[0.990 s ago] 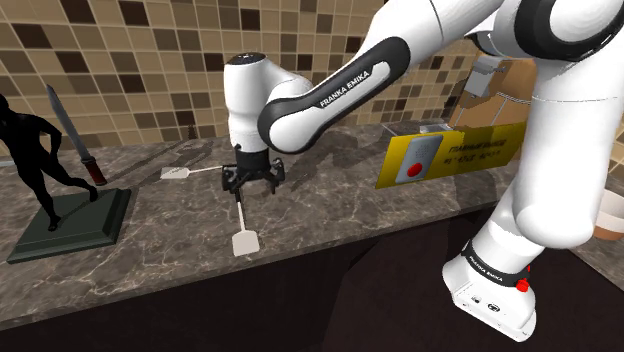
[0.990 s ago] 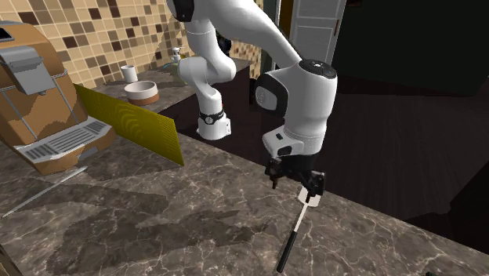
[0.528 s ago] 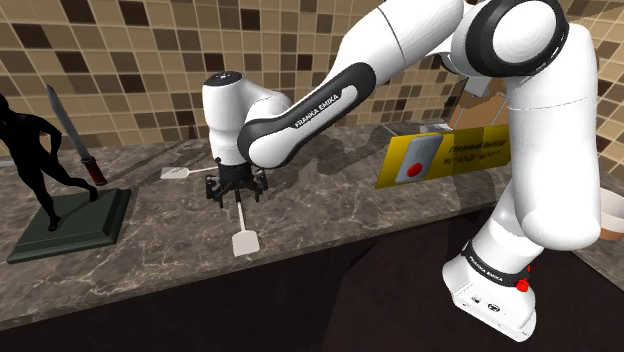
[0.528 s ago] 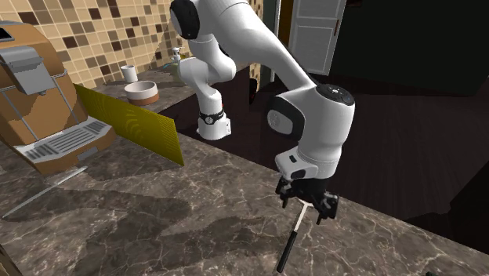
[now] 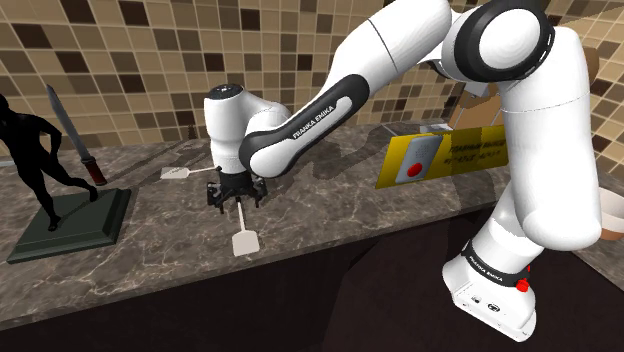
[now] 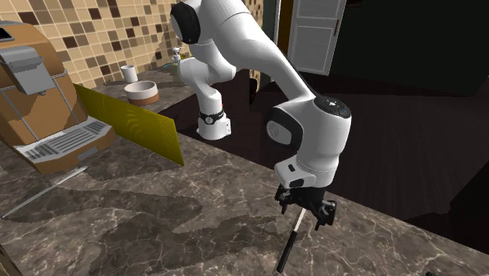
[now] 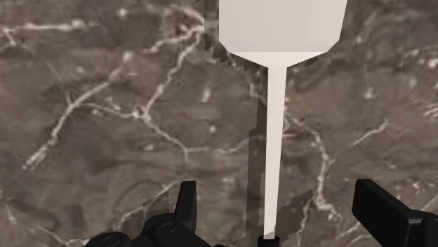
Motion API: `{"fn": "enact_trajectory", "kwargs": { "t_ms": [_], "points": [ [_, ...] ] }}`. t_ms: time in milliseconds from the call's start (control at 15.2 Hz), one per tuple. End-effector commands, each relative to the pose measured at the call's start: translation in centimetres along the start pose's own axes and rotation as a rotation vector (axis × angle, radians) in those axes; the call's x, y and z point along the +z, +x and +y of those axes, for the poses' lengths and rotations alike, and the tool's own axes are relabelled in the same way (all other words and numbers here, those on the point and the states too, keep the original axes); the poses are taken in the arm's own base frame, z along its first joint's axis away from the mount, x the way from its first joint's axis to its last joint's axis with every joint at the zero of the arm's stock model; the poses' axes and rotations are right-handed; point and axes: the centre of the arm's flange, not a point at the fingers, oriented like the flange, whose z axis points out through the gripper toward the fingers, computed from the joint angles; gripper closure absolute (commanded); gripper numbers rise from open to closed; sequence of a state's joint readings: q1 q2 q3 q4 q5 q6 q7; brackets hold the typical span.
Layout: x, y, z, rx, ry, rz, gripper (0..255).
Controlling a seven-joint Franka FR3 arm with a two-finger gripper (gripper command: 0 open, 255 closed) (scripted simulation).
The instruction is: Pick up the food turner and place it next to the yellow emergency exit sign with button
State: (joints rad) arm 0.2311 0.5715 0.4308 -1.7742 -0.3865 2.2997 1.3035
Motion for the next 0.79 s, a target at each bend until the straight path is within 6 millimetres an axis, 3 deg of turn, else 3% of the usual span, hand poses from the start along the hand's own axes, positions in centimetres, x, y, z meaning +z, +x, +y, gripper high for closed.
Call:
{"fn": "enact_trajectory", "kwargs": {
  "t_ms": [0, 132, 198, 726],
  "points": [
    [0.02, 0.01, 0.00, 0.000, 0.000, 0.000, 0],
    [0.02, 0.01, 0.00, 0.000, 0.000, 0.000, 0],
    [0.02, 0.01, 0.00, 0.000, 0.000, 0.000, 255],
    [0.02, 0.01, 0.00, 0.000, 0.000, 0.000, 255]
  ]
}}
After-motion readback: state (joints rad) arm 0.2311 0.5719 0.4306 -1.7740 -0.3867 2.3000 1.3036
